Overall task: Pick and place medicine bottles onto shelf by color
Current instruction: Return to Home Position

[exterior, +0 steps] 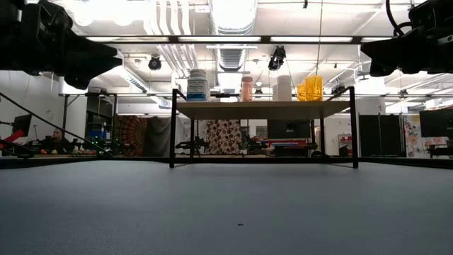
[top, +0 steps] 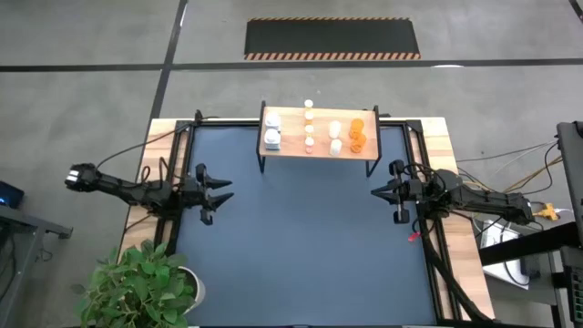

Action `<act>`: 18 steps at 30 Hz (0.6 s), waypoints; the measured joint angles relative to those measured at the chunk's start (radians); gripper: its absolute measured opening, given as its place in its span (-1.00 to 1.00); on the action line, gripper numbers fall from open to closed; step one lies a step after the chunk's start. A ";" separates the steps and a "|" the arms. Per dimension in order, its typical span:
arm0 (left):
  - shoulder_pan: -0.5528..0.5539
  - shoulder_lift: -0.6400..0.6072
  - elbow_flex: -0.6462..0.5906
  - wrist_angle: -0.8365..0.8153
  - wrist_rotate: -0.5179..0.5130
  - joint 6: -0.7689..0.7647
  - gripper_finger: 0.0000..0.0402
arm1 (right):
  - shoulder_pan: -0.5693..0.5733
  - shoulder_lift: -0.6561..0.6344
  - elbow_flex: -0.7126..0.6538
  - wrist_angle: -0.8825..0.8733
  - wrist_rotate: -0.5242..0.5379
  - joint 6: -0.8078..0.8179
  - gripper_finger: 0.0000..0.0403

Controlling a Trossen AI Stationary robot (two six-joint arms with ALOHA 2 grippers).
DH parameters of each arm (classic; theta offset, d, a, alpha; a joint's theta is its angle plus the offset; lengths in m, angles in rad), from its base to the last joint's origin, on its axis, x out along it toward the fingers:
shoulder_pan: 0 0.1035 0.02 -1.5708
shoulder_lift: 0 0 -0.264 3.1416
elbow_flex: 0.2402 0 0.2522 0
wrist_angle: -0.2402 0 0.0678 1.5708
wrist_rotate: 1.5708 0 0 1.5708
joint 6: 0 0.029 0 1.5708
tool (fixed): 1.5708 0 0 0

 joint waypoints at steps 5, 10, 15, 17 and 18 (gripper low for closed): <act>0.000 0.019 0.000 0.000 0.000 0.000 -0.20 | 0.000 0.000 0.000 0.000 0.000 0.000 -0.96; 0.000 0.037 0.000 0.000 0.000 0.000 -0.20 | 0.000 0.000 0.000 0.000 0.000 0.000 -0.96; 0.000 0.054 0.000 0.000 0.000 0.000 -0.20 | 0.000 0.000 0.000 0.000 0.000 0.000 -0.96; 0.000 0.061 0.000 0.000 0.000 0.000 -0.20 | 0.000 0.000 0.000 0.000 0.000 0.000 -0.96; 0.000 0.064 0.000 0.000 0.000 0.000 -0.20 | 0.000 0.000 0.000 0.000 0.000 0.000 -0.96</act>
